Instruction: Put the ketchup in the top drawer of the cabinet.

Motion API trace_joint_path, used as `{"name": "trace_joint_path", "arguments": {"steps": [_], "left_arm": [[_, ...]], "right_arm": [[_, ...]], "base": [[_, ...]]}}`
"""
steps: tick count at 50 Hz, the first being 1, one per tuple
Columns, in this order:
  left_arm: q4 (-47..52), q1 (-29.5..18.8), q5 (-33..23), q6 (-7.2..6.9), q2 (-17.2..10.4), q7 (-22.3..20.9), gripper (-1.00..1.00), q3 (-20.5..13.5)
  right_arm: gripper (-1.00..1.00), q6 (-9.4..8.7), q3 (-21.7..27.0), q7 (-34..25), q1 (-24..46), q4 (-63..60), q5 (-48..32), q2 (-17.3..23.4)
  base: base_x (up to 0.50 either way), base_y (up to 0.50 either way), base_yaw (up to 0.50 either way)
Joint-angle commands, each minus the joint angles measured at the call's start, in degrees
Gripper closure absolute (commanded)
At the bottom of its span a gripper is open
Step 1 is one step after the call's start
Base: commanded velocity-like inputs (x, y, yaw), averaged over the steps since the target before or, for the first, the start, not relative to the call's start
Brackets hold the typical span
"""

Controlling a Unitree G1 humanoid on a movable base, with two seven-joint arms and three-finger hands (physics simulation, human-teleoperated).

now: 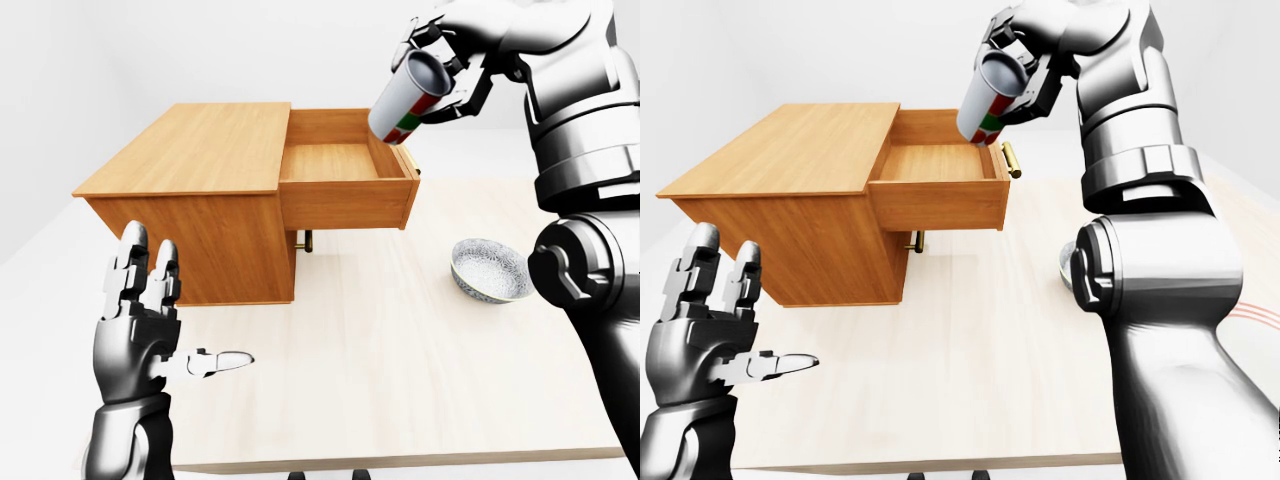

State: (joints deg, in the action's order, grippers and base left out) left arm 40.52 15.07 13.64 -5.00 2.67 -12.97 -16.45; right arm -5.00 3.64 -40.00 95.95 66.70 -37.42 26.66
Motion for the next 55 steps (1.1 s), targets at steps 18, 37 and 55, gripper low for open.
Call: {"name": "trace_joint_path", "arguments": {"steps": [18, 37, 55], "left_arm": [[0.54, -0.05, 0.66, 0.00, -0.09, -0.06, -1.00, -0.78], [0.84, 0.12, 0.63, 0.00, 0.03, -0.26, -1.00, -0.91], [2.42, 0.29, 0.72, 0.00, 0.19, -0.22, -1.00, -1.15]], "right_arm": [[1.00, 0.00, 0.50, 0.00, -3.61, 3.95, 4.75, -0.39], [1.00, 0.00, -0.76, 4.03, -3.62, 4.89, 2.23, -2.05], [1.00, 0.00, -0.16, 5.55, -3.25, 5.64, 2.48, -4.45]], "base": [[0.00, 0.00, 0.00], [0.00, 0.00, 0.00], [0.00, 0.00, 0.00]]}}
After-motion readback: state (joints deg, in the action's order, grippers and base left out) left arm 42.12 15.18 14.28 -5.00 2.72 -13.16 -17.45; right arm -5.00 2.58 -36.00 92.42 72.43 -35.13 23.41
